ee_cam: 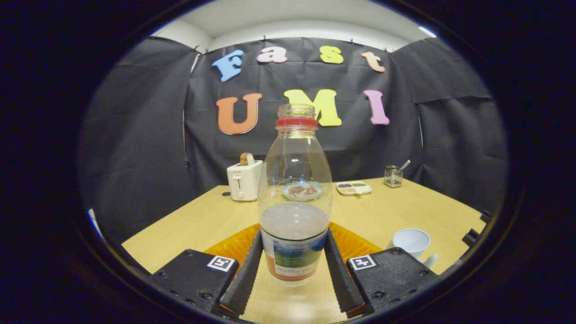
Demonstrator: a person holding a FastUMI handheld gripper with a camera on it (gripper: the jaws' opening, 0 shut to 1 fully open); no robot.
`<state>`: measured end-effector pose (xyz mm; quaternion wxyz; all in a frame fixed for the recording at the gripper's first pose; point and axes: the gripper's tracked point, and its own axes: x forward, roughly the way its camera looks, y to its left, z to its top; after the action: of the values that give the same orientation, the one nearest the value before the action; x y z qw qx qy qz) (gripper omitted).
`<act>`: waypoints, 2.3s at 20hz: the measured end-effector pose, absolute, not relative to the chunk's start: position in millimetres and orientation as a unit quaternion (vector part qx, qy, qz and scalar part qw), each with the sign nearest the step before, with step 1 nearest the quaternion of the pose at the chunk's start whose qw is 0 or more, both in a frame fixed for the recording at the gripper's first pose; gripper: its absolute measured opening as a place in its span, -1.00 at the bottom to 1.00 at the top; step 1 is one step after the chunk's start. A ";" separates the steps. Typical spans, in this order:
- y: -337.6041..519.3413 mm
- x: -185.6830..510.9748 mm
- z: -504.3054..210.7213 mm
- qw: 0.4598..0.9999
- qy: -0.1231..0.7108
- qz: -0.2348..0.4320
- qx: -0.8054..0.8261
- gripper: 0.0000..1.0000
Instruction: Take the bottle from table, then pour the juice into the cup, finally place the bottle on the coaster
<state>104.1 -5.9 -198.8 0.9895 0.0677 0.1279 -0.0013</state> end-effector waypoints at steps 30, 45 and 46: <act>-29.5 104.7 -199.7 0.754 0.121 0.012 0.645 0.51; -38.0 124.3 -175.9 0.682 0.090 0.009 0.726 0.50; -38.6 125.6 -177.9 0.679 0.090 0.006 0.729 0.51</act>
<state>125.6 -38.6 -177.9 0.6785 0.7290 0.0904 0.0064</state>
